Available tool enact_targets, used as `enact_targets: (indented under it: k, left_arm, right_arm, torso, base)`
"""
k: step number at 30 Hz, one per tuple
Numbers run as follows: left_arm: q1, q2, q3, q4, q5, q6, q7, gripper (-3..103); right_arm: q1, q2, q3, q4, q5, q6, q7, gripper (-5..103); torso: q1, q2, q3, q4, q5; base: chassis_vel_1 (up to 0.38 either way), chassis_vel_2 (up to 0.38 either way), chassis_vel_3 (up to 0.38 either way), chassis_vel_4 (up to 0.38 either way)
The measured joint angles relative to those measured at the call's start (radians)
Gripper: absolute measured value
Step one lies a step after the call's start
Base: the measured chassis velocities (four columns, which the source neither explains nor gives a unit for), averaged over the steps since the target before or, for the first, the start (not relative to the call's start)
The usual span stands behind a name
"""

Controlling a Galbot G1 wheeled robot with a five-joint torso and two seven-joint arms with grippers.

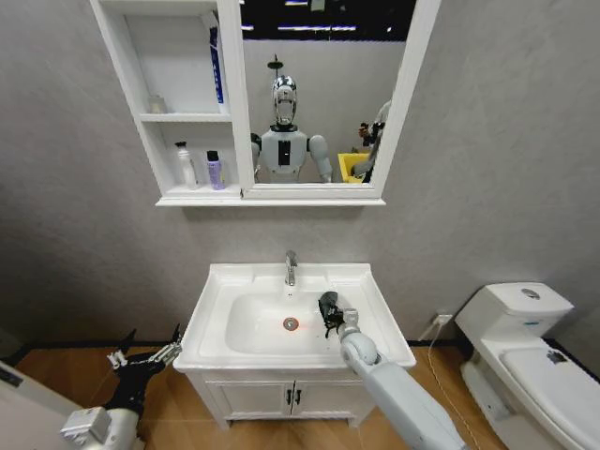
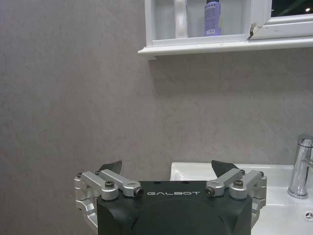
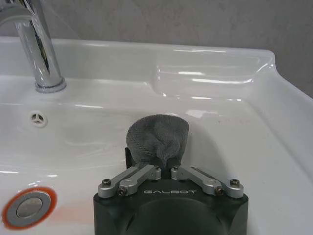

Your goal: Move facial cleanser and shampoo from washbasin to cabinet, then wipe washbasin with towel.

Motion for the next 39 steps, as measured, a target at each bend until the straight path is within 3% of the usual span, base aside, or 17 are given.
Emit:
enact_targets:
  k: [4, 10, 20, 30, 32, 39]
  left_arm:
    - [0.000, 0.000, 0.000, 0.000, 0.000, 0.000, 0.000, 100]
    - [0.000, 0.000, 0.000, 0.000, 0.000, 0.000, 0.000, 100]
    - [0.000, 0.000, 0.000, 0.000, 0.000, 0.000, 0.000, 100]
    - [0.000, 0.000, 0.000, 0.000, 0.000, 0.000, 0.000, 100]
    - [0.000, 0.000, 0.000, 0.000, 0.000, 0.000, 0.000, 100]
    - [0.000, 0.000, 0.000, 0.000, 0.000, 0.000, 0.000, 100]
  right_arm:
    - [0.000, 0.007, -0.010, -0.019, 0.079, -0.017, 0.010, 4]
    - [0.057, 0.088, -0.007, -0.093, 0.221, -0.043, 0.016, 4]
    - [0.173, 0.181, -0.069, -0.250, 0.326, -0.056, -0.028, 4]
    - [0.212, 0.318, -0.083, -0.414, 0.289, -0.031, -0.080, 4]
    - [0.230, 0.386, -0.081, -0.448, 0.236, -0.001, -0.120, 4]
    - [0.243, 0.416, -0.075, -0.433, 0.252, -0.009, -0.144, 4]
  torso:
    - [0.000, 0.000, 0.000, 0.0000, -0.0001]
    - [0.000, 0.000, 0.000, 0.0005, 0.0000]
    - [0.000, 0.000, 0.000, 0.0004, -0.0002]
    - [0.000, 0.000, 0.000, 0.0001, -0.0005]
    - [0.000, 0.000, 0.000, 0.0006, -0.0002]
    - [0.000, 0.000, 0.000, 0.0006, -0.0001]
  base:
    - [0.000, 0.000, 0.000, 0.000]
    - [0.000, 0.000, 0.000, 0.000]
    - [0.000, 0.000, 0.000, 0.000]
    - [0.000, 0.000, 0.000, 0.000]
    - [0.000, 0.000, 0.000, 0.000]
    - [0.000, 0.000, 0.000, 0.000]
